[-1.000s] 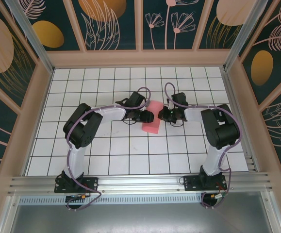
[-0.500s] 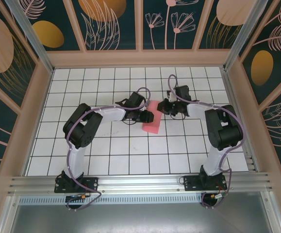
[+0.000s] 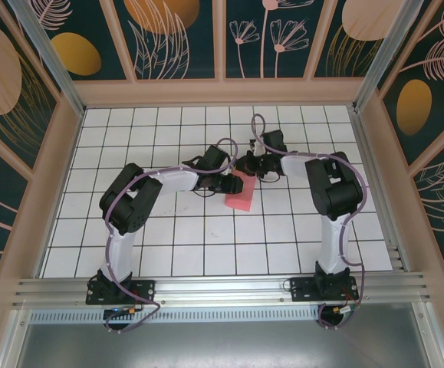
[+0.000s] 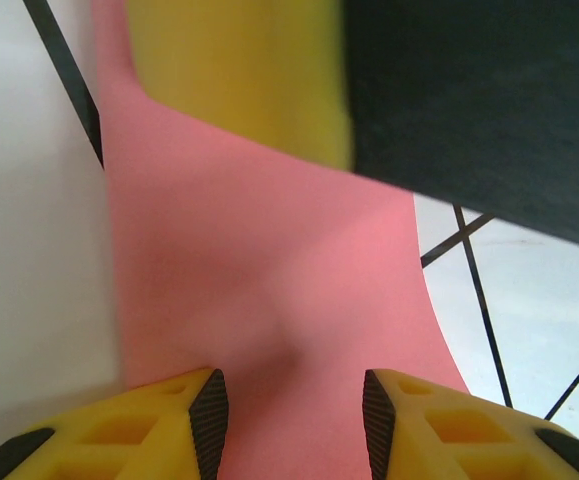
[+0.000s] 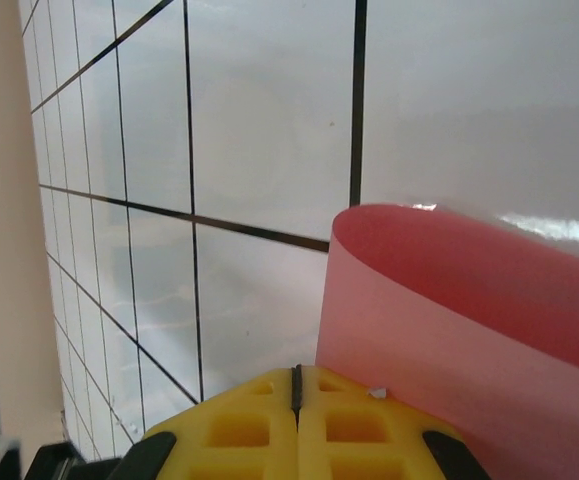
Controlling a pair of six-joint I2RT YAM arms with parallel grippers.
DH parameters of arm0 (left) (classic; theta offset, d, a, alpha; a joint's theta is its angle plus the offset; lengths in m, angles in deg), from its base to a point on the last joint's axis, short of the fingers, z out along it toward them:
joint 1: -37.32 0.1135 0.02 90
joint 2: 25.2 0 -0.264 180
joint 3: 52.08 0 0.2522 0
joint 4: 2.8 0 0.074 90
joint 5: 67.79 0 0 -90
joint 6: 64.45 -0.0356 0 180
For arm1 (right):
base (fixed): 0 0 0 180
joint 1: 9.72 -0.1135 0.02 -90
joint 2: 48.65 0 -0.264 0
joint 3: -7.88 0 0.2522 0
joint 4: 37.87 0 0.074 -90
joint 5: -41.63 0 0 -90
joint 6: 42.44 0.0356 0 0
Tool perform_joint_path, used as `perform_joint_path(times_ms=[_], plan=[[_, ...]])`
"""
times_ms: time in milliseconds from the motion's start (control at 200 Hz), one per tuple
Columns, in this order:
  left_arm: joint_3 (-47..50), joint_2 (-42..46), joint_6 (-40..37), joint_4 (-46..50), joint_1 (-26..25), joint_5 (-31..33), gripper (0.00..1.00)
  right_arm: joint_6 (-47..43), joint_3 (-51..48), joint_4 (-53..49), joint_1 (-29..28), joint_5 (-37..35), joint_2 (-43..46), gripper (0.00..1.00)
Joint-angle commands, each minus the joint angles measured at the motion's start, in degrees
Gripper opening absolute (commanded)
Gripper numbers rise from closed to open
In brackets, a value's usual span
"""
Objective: Fold a paper plane with a square sheet of paper (fold left side to right side)
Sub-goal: Hold the square sheet of paper at the center of the table, then first fold the square sheet of paper in half at the center of the table.
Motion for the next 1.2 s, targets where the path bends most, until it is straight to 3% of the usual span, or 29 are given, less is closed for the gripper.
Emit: perform_joint_path(times_ms=[0, 375, 741, 1196], plan=[[2.5, -1.5, -0.8, 3.1, -0.3, -0.4, 0.45, -0.4, 2.2, -1.6, -0.3, -1.2, -2.6, 0.06], [8.0, 2.8, -6.1, 2.0, -0.4, -3.8, 0.45, -3.2, 2.3, -9.1, -0.4, -8.1, -5.4, 0.05], [13.9, 7.2, -10.4, 0.0, -2.2, -9.5, 0.44, -2.9, 1.0, -9.1, -0.3, -8.3, -5.3, 0.05], [21.5, 11.8, -8.5, -2.9, -2.5, -9.9, 0.45, -2.7, 1.5, -9.4, -0.9, -7.9, -5.2, 0.05]])
